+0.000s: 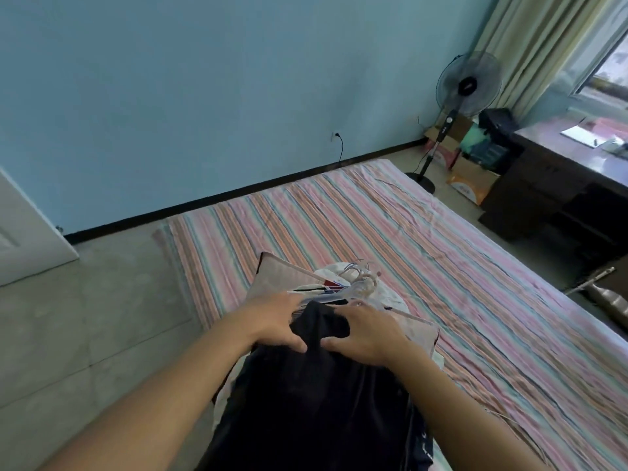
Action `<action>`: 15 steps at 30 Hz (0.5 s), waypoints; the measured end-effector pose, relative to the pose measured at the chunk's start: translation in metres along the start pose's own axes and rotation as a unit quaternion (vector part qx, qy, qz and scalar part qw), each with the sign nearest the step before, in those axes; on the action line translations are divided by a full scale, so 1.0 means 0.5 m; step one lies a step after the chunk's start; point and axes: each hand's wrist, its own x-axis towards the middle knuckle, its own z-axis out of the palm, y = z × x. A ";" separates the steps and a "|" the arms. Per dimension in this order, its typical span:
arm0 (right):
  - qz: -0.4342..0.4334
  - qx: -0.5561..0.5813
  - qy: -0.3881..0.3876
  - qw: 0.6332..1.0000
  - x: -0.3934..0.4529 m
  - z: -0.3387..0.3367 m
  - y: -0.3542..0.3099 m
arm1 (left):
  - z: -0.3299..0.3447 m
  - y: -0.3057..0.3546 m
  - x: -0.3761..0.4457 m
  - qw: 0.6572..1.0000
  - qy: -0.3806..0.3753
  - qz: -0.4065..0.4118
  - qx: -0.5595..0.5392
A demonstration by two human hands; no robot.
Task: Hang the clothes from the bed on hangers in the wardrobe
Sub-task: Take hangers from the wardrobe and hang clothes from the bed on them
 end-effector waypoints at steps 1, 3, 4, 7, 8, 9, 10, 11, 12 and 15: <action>-0.005 -0.007 0.006 1.000 -0.026 -0.017 -0.029 | -0.013 -0.007 -0.044 1.000 0.005 -0.003 0.003; -0.021 -0.021 0.023 0.999 -0.079 -0.051 -0.086 | -0.034 -0.021 -0.132 1.000 0.012 -0.021 0.016; -0.032 -0.028 0.030 0.999 -0.106 -0.065 -0.114 | -0.041 -0.026 -0.178 0.999 0.015 -0.035 0.018; -0.075 -0.047 0.040 0.995 -0.188 -0.103 -0.198 | -0.062 -0.033 -0.319 0.996 0.034 -0.075 0.020; -0.088 -0.052 0.040 0.994 -0.214 -0.116 -0.227 | -0.068 -0.032 -0.366 0.995 0.046 -0.089 0.021; -0.099 -0.055 0.040 0.993 -0.239 -0.128 -0.254 | -0.074 -0.032 -0.412 0.993 0.061 -0.100 0.019; -0.111 -0.057 0.042 0.991 -0.261 -0.138 -0.280 | -0.079 -0.035 -0.457 0.991 0.078 -0.112 0.016; -0.122 -0.059 0.044 0.990 -0.281 -0.147 -0.306 | -0.082 -0.037 -0.503 0.987 0.095 -0.127 0.009; -0.134 -0.062 0.048 0.988 -0.299 -0.154 -0.331 | -0.083 -0.042 -0.549 0.983 0.112 -0.143 -0.003; -0.181 -0.070 0.049 0.980 -0.344 -0.166 -0.412 | -0.065 -0.062 -0.689 0.966 0.165 -0.191 -0.052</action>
